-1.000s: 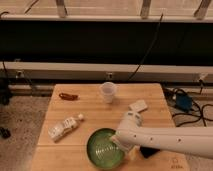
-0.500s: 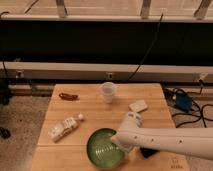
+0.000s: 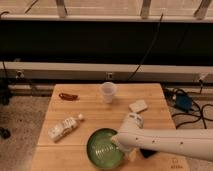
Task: Pick up the ceramic bowl
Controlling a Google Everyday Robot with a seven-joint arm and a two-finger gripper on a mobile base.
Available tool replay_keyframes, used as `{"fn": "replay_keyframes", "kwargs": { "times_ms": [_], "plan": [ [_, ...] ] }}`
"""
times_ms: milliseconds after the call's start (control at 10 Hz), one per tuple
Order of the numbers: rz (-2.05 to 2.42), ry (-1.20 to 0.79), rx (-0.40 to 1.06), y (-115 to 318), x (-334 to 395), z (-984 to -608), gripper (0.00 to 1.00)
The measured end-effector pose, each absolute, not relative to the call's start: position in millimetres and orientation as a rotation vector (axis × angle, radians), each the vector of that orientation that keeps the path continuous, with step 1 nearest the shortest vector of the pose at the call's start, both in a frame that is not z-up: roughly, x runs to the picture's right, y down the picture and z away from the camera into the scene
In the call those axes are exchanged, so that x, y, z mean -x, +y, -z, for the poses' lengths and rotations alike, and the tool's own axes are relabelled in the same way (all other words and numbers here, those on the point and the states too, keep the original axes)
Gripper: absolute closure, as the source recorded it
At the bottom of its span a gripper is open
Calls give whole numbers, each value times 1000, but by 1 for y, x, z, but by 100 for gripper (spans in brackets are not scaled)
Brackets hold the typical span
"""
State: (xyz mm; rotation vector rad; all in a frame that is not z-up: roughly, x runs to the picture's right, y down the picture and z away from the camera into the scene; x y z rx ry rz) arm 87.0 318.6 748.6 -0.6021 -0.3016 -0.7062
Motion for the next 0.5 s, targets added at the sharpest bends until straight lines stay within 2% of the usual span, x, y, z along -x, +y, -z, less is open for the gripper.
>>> {"fn": "replay_keyframes", "kwargs": {
  "times_ms": [500],
  "plan": [
    [709,-307,590,320,-86,-749,20]
  ]
}}
